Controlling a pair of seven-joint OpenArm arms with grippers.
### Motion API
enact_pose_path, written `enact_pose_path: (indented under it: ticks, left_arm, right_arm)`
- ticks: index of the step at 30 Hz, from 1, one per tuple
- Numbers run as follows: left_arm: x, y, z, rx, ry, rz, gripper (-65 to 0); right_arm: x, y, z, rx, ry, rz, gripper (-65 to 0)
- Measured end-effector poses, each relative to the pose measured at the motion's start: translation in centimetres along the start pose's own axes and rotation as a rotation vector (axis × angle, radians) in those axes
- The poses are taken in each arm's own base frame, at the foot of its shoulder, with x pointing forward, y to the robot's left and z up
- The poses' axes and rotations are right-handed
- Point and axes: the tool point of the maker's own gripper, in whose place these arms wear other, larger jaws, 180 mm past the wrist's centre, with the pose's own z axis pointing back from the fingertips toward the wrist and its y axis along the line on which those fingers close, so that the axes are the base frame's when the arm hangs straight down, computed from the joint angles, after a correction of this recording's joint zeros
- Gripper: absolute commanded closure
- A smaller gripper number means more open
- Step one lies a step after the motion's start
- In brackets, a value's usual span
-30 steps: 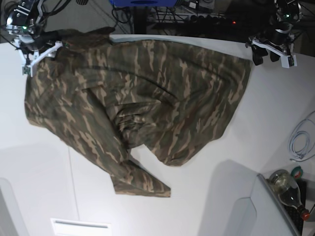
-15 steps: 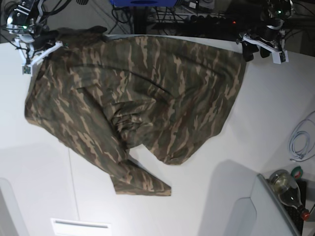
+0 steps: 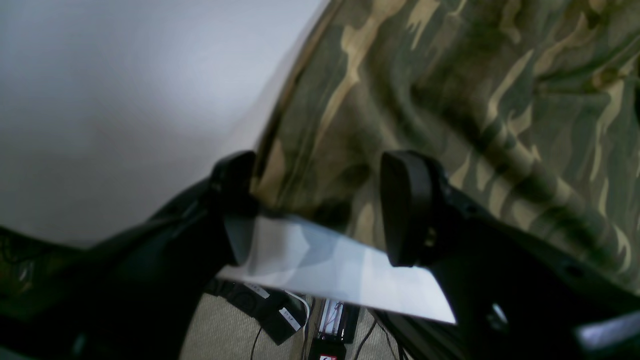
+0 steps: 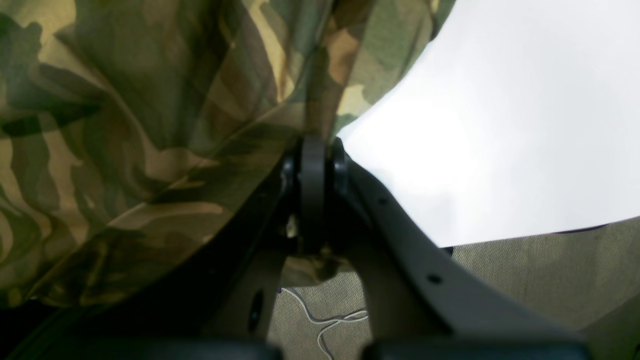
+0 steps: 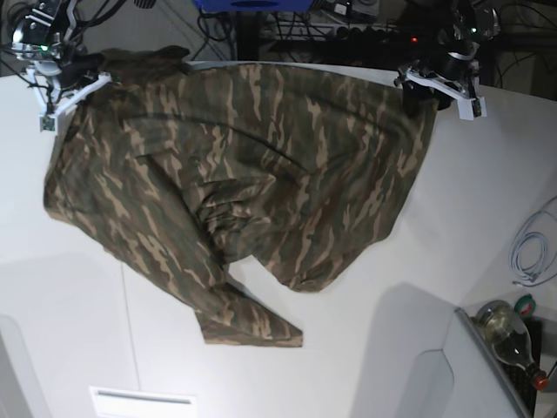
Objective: Layout the t-shirt on the table in an organized manner, then fold the t-shirt properly
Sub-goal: 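Hold the shirt edge with both grippers and stretch it taut, then lift the shirt high with both grippers and swing it down flat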
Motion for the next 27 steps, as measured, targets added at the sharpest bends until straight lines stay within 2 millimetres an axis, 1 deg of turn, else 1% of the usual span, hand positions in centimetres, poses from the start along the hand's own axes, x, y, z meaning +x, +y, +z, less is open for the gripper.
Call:
enact_pose_path:
  ticks: [4, 5, 6, 8, 9, 13, 14, 15, 16, 18, 19, 20, 22, 24, 25, 27]
  left_arm:
    - [0.4, -0.2, -0.9, -0.01, -0.02, 0.02, -36.4]
    - [0.6, -0.1, -1.2, -0.012, -0.027, 0.032, -34.2]
    - [0.8, -0.1, -1.6, -0.013, -0.039, 0.043, -28.1]
    - [1.1, -0.2, -2.3, -0.014, -0.038, 0.054, -5.3]
    - [1.1, -0.2, -2.6, -0.012, -0.032, 0.052, 0.0]
    - [2.1, -1.0, -3.0, -0.026, -0.025, 0.026, 0.0]
    - [2.5, -1.5, -2.9, -0.029, 0.007, -0.025, 0.0]
    - [2.9, -2.0, -2.6, -0.045, 0.04, -0.079, 0.0]
    - [4.1, -2.6, -2.1, -0.055, 0.032, -0.115, 0.0]
    - [8.1, -4.0, -1.1, -0.075, -0.041, -0.175, 0.0]
    - [10.1, -4.9, -0.9, -0.083, -0.073, -0.206, 0.0]
    - [12.4, -6.3, -1.0, -0.104, -0.11, -0.225, 0.0]
    - [15.9, -9.3, -2.1, -0.128, -0.129, -0.311, 0.0]
    - [19.6, -12.0, -3.3, -0.123, -0.173, -0.371, 0.0]
    - [21.0, -13.0, -4.1, -0.102, -0.195, -0.403, 0.0]
    - [22.5, -15.0, -6.5, -0.101, -0.177, -0.482, 0.0]
  right_arm:
    - [0.0, 0.0, 0.0, 0.0, 0.0, 0.001, -0.2]
    - [0.0, 0.0, 0.0, 0.0, 0.0, 0.0, -0.2]
    - [0.0, 0.0, 0.0, 0.0, 0.0, 0.0, -0.2]
    - [0.0, 0.0, 0.0, -0.001, 0.0, 0.001, -0.2]
    - [0.0, 0.0, 0.0, 0.0, 0.001, 0.001, -0.2]
    - [0.3, -0.1, 0.5, -0.019, 0.032, 0.028, -0.2]
    - [0.7, -0.2, 1.0, -0.027, 0.039, 0.037, -0.2]
    - [1.5, -0.3, 1.5, -0.034, 0.029, 0.046, -0.2]
    - [2.6, -0.5, 2.2, -0.047, 0.012, 0.063, -0.2]
    - [5.9, 0.1, 2.8, -0.053, -0.037, 0.106, -0.2]
    - [7.8, 0.6, 2.9, -0.044, -0.064, 0.145, -0.2]
    - [10.2, 1.1, 2.9, -0.029, -0.094, 0.188, -0.2]
    - [14.9, 1.3, 2.8, -0.037, -0.123, 0.252, -0.2]
    - [19.8, 0.9, 2.0, -0.05, -0.148, 0.277, -0.2]
    - [21.5, 0.9, 1.5, -0.045, -0.155, 0.283, -0.2]
    - [24.6, 0.7, 0.1, -0.039, -0.15, 0.299, -0.2]
